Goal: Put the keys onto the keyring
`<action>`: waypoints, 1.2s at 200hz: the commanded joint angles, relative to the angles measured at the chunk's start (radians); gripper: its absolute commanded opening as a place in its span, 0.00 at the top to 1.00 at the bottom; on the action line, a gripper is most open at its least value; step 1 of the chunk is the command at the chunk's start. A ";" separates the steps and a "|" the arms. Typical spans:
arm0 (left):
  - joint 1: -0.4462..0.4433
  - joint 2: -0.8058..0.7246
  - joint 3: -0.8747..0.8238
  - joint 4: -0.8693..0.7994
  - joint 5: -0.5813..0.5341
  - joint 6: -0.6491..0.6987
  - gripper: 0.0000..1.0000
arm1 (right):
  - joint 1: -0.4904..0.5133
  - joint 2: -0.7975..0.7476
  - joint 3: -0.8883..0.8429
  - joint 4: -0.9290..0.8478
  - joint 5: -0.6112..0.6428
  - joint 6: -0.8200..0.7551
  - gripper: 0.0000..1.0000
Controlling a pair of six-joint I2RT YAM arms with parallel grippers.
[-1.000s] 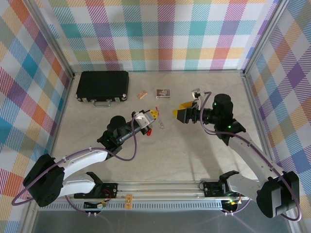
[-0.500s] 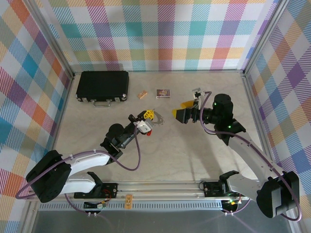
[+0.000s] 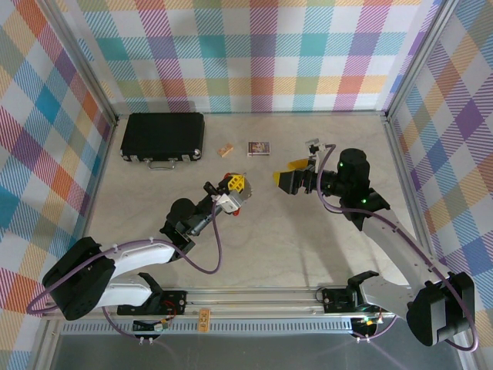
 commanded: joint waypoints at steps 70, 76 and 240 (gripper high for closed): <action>-0.011 -0.022 0.028 -0.014 0.128 -0.172 1.00 | 0.006 -0.066 -0.004 -0.020 0.021 -0.013 0.01; -0.012 -0.026 0.034 -0.027 0.140 -0.187 1.00 | 0.006 -0.069 -0.006 -0.021 0.020 -0.015 0.01; 0.237 0.002 0.305 -0.427 0.749 -0.896 1.00 | 0.052 -0.036 0.078 -0.194 -0.046 -0.167 0.34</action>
